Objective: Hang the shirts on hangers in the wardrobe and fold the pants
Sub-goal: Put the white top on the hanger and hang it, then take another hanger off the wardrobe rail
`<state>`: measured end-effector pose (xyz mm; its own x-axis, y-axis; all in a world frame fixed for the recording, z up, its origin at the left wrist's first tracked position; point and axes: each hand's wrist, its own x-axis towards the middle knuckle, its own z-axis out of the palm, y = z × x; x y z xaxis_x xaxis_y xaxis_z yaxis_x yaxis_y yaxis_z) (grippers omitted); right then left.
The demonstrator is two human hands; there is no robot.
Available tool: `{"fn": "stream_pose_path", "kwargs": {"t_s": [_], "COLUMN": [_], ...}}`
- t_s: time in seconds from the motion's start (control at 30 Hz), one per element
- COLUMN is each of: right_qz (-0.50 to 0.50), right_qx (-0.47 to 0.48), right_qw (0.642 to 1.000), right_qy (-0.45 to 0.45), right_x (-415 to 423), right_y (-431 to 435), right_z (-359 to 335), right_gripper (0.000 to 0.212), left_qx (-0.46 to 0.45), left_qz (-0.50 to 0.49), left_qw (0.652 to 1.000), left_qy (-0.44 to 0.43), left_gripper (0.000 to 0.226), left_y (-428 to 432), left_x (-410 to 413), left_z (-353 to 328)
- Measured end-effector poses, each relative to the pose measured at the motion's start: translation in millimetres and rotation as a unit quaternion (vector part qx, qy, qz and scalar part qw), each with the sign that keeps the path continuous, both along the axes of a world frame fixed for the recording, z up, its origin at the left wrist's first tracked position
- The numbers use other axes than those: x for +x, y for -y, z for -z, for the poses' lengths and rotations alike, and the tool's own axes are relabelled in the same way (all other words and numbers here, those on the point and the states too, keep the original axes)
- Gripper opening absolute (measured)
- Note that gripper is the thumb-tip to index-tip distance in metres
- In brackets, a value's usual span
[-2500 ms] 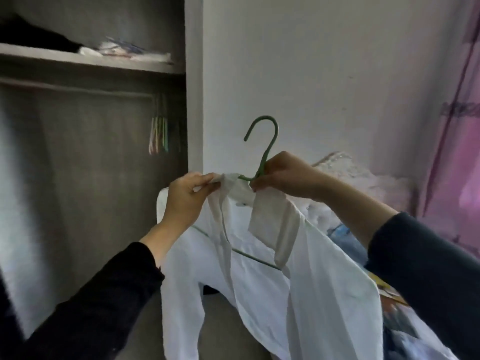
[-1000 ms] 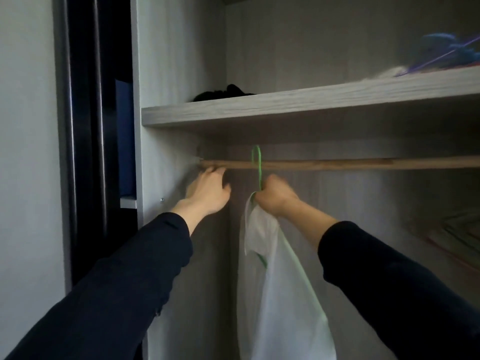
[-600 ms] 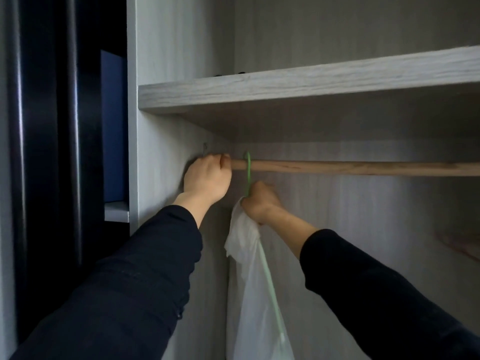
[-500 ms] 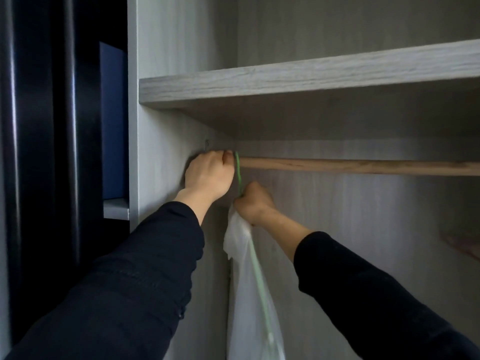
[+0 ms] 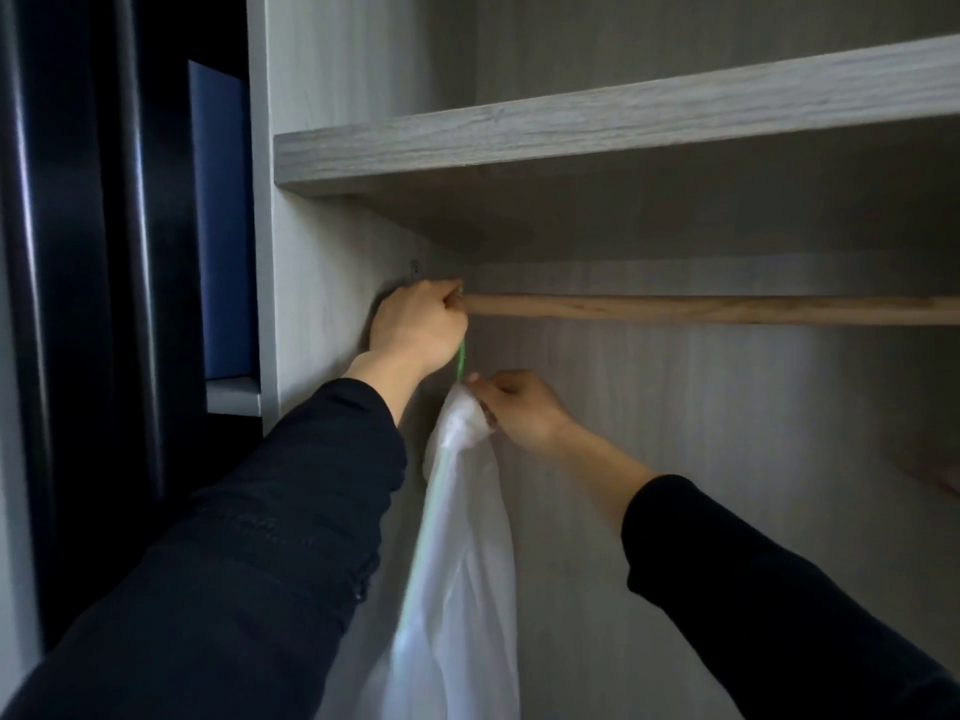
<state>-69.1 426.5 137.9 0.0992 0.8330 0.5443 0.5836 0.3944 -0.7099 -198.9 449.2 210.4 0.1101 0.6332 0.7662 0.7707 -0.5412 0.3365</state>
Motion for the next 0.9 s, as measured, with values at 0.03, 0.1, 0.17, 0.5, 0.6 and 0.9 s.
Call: {"fn": "stream_pose_path", "kwargs": {"t_s": [0.03,0.1,0.17,0.5,0.6,0.9], "right_qz": [0.022,0.063,0.102,0.385,0.45,0.606], "right_qx": [0.012,0.022,0.01,0.022,0.018,-0.076], "right_qw": [0.999,0.996,0.99,0.847,0.812,0.652], "right_qy": [0.02,0.058,0.099,0.366,0.372,0.449], "right_x": [10,32,58,191,223,290], "right_y": [8,24,40,166,203,278], "right_z": [0,-3,-6,-6,-7,-8], "right_gripper": [0.046,0.042,0.032,0.025,0.021,0.046], "left_qx": [-0.006,-0.011,0.018,0.172,0.177,0.194], "left_qz": [0.008,0.009,-0.013,0.178,0.222,0.194], "left_qw": [1.0,1.0,0.999,0.968,0.956,0.962], "left_qy": [0.009,0.028,0.031,-0.045,-0.07,-0.018], "left_gripper": [0.042,0.044,0.047,0.045,0.046,0.037], "left_y": [1,6,16,96,112,126], "left_x": [2,10,26,181,221,266], "left_z": [0,4,9,31,37,38]}}
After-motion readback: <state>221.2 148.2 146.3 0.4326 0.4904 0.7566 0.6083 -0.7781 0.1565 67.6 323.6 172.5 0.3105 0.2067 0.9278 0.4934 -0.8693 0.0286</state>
